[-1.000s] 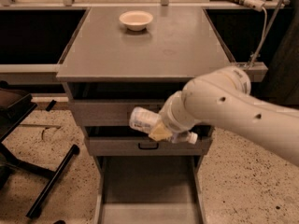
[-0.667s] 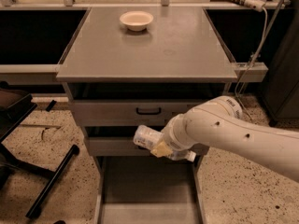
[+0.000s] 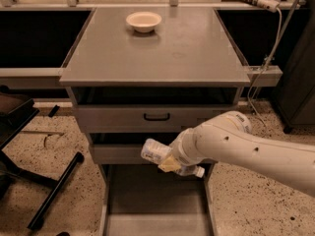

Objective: Place blue plastic bottle into bottom drawer

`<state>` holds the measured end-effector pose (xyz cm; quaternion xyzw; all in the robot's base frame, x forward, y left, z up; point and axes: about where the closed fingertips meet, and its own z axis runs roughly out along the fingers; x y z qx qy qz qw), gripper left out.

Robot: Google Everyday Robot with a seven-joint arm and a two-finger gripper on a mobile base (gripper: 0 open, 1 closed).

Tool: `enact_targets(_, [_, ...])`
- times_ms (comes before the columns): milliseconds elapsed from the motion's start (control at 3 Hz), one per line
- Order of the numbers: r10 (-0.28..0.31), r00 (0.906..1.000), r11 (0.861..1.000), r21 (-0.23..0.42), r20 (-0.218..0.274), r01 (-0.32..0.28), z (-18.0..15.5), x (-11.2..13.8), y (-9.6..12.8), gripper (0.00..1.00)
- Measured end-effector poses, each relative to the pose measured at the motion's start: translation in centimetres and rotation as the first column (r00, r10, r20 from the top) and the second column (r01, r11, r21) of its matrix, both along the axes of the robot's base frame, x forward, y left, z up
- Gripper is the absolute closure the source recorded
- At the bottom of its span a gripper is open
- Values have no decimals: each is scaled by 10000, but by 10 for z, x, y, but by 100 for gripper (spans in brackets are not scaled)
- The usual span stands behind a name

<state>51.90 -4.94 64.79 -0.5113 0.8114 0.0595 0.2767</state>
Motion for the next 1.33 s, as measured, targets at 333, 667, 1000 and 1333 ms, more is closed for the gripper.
enact_targets(333, [-455, 9970, 9985, 262, -626, 473, -80, -18, -13, 100])
enact_targets(667, [-739, 9923, 9956, 501, -990, 791, -155, -35, -22, 100])
enact_targets(1000, [-746, 9913, 9909, 1034, -1087, 859, -207, -32, -20, 100])
enact_targets(1333, [-746, 9913, 9909, 1034, -1086, 859, -207, -32, -20, 100])
